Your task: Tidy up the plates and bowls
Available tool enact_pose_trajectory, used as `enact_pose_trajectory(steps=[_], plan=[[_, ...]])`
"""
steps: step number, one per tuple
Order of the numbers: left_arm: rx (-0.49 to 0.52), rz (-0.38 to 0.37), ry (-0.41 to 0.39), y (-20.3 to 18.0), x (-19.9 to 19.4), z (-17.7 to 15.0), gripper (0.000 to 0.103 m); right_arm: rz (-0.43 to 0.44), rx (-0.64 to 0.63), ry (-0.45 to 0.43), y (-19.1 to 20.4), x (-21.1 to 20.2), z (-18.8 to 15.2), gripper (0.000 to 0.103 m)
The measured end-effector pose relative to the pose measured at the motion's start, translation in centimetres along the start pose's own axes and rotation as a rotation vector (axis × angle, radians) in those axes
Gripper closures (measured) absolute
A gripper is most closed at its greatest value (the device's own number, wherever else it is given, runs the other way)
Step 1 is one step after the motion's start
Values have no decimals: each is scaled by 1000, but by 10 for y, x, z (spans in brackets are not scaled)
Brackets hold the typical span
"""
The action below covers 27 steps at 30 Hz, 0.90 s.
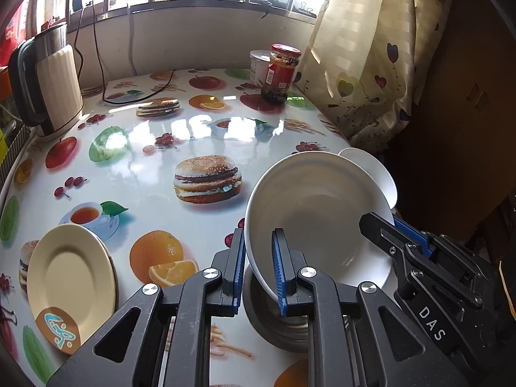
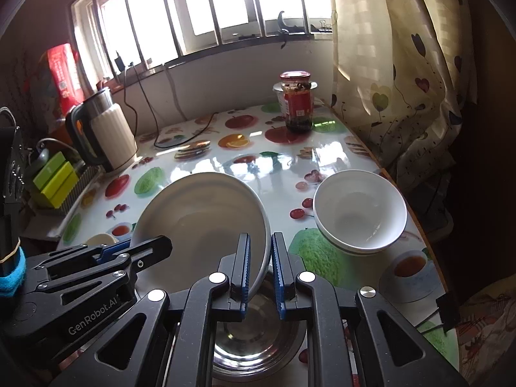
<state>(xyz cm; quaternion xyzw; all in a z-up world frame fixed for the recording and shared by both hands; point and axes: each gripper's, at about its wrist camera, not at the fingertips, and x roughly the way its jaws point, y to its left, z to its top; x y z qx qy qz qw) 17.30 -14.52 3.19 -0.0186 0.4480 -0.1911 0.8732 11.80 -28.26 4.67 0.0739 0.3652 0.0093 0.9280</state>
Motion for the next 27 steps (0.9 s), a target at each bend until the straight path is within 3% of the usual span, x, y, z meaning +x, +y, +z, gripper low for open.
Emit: enact_pose_trajectory(steps=[27], plan=[[18,-5,100,-11,16,-33,86,-18,77,65,-13,-2,-44,89]])
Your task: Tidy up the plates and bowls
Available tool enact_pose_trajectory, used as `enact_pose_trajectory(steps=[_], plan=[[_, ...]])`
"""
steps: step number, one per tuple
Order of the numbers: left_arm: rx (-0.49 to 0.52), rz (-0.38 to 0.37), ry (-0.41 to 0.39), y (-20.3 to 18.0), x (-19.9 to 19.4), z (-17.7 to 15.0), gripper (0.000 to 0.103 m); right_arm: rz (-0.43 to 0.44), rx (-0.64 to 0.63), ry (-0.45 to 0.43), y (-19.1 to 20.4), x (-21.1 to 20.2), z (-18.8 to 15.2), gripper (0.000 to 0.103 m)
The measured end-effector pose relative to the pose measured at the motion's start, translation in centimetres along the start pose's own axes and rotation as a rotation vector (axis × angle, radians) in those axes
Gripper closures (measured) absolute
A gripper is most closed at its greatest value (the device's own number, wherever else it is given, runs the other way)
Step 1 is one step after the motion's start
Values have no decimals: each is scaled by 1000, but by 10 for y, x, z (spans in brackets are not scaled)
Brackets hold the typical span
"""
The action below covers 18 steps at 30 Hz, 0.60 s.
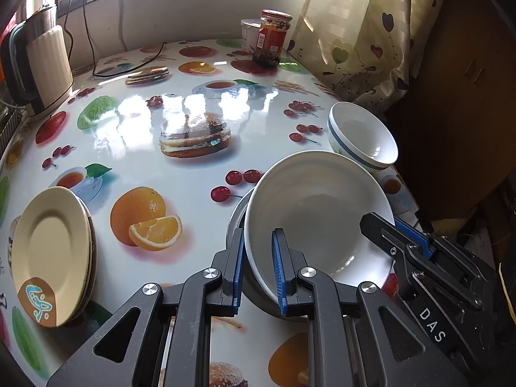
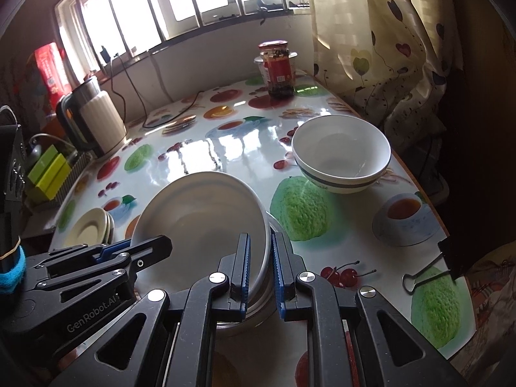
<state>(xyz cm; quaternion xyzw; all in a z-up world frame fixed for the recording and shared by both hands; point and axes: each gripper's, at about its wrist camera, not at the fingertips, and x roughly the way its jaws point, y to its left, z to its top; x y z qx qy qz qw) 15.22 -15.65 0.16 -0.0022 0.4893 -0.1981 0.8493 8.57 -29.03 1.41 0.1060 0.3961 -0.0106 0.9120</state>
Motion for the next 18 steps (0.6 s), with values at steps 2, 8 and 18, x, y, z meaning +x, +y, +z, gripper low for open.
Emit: enact_pose_trajectory(steps=[2,8,18], plan=[[-2,0,6,0,2,-1,86,-1,2,5,-1,1,-2,89],[-5,6,25,1,7,-3,86,3,8,20,-3,5,-6,89],[-9,5,31,2,10,-3,86,3,12,23,-4,8,-7,89]])
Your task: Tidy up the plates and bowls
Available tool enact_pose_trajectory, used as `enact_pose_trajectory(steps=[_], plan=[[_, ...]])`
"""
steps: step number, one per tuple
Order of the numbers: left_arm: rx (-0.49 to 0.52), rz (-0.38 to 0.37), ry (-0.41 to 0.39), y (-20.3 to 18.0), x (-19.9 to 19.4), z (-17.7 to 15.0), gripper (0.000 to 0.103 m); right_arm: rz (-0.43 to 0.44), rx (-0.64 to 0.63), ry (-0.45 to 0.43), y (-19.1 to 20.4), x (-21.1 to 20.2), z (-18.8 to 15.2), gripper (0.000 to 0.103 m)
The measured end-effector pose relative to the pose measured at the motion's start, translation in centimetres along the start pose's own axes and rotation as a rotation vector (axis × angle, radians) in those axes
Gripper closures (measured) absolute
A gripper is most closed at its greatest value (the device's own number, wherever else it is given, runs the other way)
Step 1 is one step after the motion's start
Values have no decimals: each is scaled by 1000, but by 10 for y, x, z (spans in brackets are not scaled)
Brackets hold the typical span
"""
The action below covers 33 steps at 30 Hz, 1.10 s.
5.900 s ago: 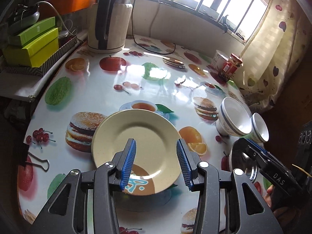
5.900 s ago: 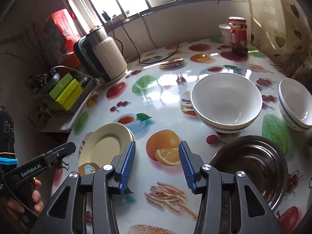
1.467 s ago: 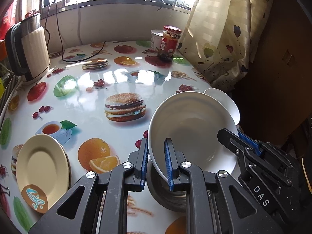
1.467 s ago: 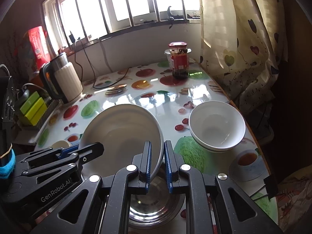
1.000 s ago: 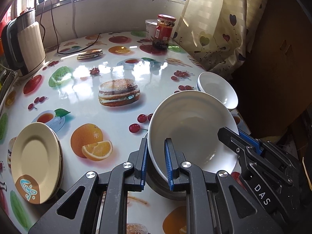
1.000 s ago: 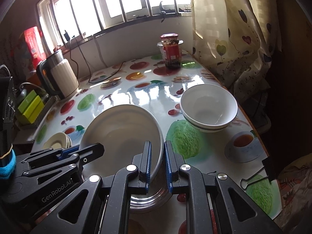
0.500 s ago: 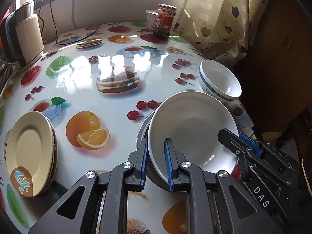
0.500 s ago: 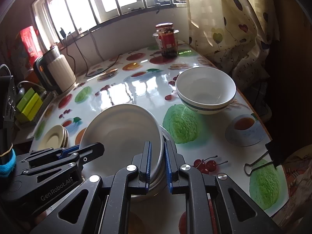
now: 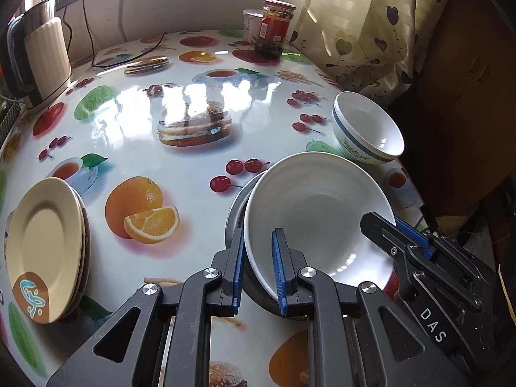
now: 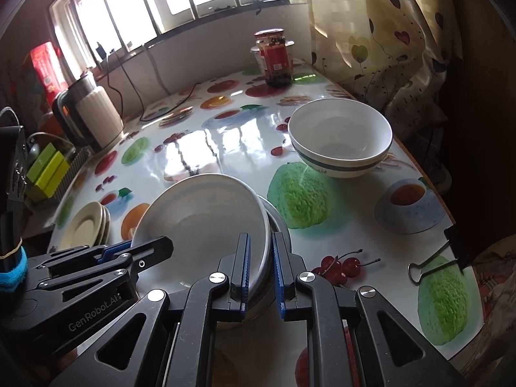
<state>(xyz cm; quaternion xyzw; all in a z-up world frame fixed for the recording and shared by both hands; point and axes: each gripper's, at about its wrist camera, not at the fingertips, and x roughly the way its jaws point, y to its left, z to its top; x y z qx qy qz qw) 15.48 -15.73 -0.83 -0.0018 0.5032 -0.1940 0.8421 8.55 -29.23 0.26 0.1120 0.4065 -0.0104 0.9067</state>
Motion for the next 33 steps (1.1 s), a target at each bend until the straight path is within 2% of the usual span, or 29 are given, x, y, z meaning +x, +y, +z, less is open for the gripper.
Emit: enact_pose_trajectory(steps=[17,20,25,29,33], plan=[[3,-10,1,-2,2,1,86,2,9,7,-1,4,0,87],[8,-12,-1,-3,1,1,86,3,7,5,-1,3,0,84],[24,-1,-27,-4,-5,1,85,-1,2,-6,1,2,1,73],[24,-8,-46,-3,-11,5,76,-4,5,-7,2,-1,3,69],[29,8,-57,-2,-13,7,76,-8,10,-20,2,-5,6,67]])
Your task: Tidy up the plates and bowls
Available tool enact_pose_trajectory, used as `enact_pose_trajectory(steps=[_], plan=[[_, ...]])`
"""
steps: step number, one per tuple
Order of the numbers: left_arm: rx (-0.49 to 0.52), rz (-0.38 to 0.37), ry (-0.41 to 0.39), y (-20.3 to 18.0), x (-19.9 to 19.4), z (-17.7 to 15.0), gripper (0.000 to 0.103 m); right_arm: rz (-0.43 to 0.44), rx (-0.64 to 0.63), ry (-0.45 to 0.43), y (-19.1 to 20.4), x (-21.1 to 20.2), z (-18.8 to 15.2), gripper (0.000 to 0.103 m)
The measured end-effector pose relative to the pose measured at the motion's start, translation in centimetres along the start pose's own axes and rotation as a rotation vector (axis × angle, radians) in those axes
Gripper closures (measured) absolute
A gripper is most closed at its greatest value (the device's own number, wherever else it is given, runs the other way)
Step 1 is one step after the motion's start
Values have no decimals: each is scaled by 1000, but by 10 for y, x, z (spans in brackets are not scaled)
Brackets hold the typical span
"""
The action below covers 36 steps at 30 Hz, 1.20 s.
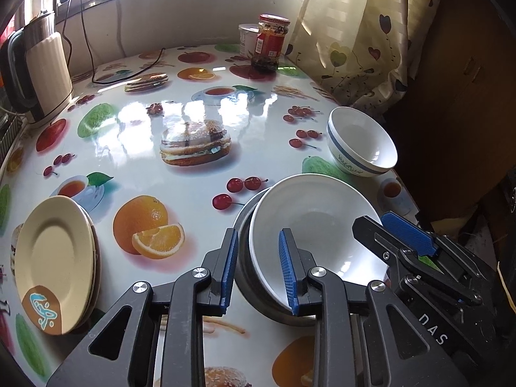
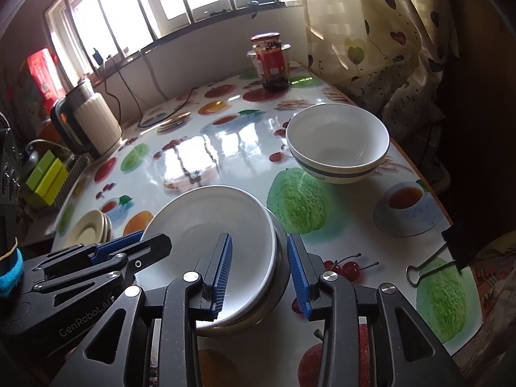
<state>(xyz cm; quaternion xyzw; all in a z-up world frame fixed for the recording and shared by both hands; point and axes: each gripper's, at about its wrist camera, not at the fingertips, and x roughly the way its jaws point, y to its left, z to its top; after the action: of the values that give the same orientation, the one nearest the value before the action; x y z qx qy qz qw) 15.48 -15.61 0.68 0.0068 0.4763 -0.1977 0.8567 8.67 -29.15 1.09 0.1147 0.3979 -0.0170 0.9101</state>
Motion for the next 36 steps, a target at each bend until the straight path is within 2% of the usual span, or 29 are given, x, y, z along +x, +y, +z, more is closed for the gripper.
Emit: enact_pose_trajectory(steps=[9,15,18,23,28,36], plan=[[51,27,-53,-9,-5,17,76,-19,10,-41,-5,-10,13,61],[97,27,-74,-23,-2,28,76,-42,14,-60,-15,-13,21,59],[110,1,-82,-28,0,34,76,-57,22,-74,-25,-14,28,58],[121,1,-101,-36,3,45,76,-82,39,-97,-44,-17,37,50],[110,3,-93,-40,8,56,76,-109,53,-108,-61,-17,47,45],[108,13,-65,-49,21,69,76,-136,72,-103,-81,-10,59,45]])
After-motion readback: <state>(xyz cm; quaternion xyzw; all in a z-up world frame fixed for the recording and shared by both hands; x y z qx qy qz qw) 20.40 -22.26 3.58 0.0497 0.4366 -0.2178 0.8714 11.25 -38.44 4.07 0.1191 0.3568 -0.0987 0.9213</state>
